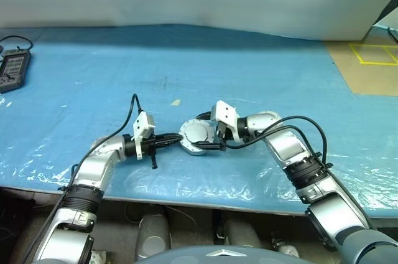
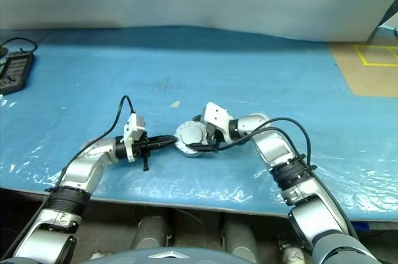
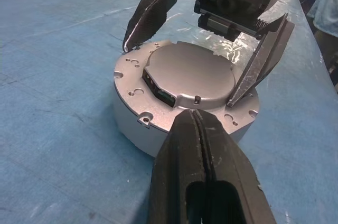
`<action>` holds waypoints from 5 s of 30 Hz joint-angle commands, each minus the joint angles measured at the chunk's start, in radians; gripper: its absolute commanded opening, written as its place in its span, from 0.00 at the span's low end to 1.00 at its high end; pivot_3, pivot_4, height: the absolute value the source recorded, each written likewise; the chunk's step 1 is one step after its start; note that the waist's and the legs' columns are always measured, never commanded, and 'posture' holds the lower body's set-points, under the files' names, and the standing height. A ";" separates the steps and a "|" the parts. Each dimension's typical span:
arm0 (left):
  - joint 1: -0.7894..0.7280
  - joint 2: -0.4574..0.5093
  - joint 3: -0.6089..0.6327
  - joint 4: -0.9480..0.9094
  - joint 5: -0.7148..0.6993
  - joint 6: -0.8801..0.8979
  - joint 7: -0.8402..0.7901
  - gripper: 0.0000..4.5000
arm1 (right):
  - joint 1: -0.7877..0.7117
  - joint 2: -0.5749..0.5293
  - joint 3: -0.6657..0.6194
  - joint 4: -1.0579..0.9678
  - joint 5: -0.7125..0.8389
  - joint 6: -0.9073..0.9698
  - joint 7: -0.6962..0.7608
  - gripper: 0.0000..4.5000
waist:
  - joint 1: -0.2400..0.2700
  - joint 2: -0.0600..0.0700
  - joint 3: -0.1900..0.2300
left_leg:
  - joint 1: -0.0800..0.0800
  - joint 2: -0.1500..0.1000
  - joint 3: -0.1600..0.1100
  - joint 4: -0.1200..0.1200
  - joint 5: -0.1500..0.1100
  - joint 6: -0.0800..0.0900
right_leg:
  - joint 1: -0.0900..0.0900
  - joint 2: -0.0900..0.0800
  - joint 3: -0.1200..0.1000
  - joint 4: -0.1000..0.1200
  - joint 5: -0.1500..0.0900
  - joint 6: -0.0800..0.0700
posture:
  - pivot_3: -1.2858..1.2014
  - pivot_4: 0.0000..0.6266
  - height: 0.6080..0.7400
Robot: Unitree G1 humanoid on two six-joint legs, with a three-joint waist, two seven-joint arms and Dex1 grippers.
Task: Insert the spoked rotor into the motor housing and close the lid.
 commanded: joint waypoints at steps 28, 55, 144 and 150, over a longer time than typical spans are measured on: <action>0.017 0.000 -0.012 0.054 0.040 -0.045 0.034 0.00 | 0.038 0.008 -0.310 -0.106 0.426 0.657 -0.115 0.98 | 0.005 0.000 0.000 | -0.012 0.000 0.002 0.002 0.002 -0.003 | -0.007 0.000 -0.004 0.002 -0.001 -0.008 | 0.52 0.24 1.00; -0.009 -0.013 -0.001 0.122 0.059 -0.113 0.047 0.00 | 0.088 0.042 -0.308 -0.143 0.508 0.792 -0.185 0.29 | 0.010 0.002 -0.001 | -0.008 0.000 0.002 0.005 0.002 -0.004 | -0.003 0.000 -0.004 0.003 -0.003 -0.005 | 0.52 0.24 1.00; -0.083 -0.346 0.366 -0.066 -0.570 0.588 0.417 0.59 | -0.116 0.298 -0.660 0.019 0.799 0.861 -0.609 0.71 | 0.005 0.003 -0.001 | -0.026 0.000 -0.002 0.011 0.003 -0.005 | -0.015 0.002 -0.012 0.005 0.002 -0.007 | 0.52 0.24 1.00; -0.132 -0.353 0.408 -0.005 -0.527 0.490 0.471 0.59 | -0.127 0.271 -0.653 0.074 0.724 0.760 -0.607 0.71 | 0.004 0.002 -0.001 | -0.026 0.000 -0.002 0.012 0.003 -0.005 | -0.015 0.002 -0.012 0.006 0.001 -0.007 | 0.52 0.24 1.00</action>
